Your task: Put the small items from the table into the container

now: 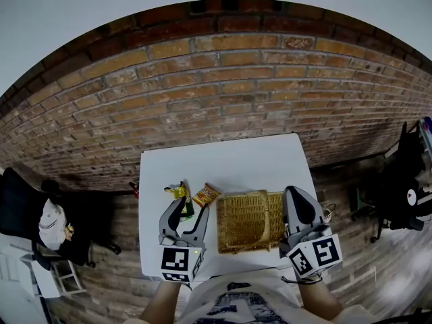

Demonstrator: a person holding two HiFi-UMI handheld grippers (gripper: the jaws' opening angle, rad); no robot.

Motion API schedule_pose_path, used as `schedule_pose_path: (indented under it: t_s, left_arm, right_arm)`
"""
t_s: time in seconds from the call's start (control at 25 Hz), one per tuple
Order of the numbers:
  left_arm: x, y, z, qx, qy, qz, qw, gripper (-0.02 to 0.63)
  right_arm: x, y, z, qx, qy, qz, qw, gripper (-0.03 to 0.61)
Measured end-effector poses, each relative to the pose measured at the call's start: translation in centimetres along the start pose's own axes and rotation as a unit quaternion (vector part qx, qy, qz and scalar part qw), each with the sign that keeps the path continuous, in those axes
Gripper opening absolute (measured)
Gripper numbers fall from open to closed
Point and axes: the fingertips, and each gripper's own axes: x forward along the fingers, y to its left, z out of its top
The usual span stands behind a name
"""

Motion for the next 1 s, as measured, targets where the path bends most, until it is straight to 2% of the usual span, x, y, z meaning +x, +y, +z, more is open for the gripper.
schedule_pose_path:
  t_s: [0.28, 0.64, 1.0]
  left_arm:
    - [1.9, 0.3, -2.1, -0.019, 0.033, -0.01, 0.9992, 0.331]
    - [4.4, 1.9, -5.0, -0.026, 0.072, -0.016, 0.9969, 0.336]
    - [7.8, 2.8, -10.2, -0.021, 0.156, -0.039, 0.9868, 0.334]
  right_arm:
    - [1.3, -0.3, 0.0, -0.006, 0.008, 0.007, 1.0, 0.018]
    - [3.9, -0.8, -0.4, -0.01, 0.018, 0.008, 1.0, 0.018]
    - [6.4, -2.5, -1.8, -0.001, 0.035, 0.003, 0.999, 0.018]
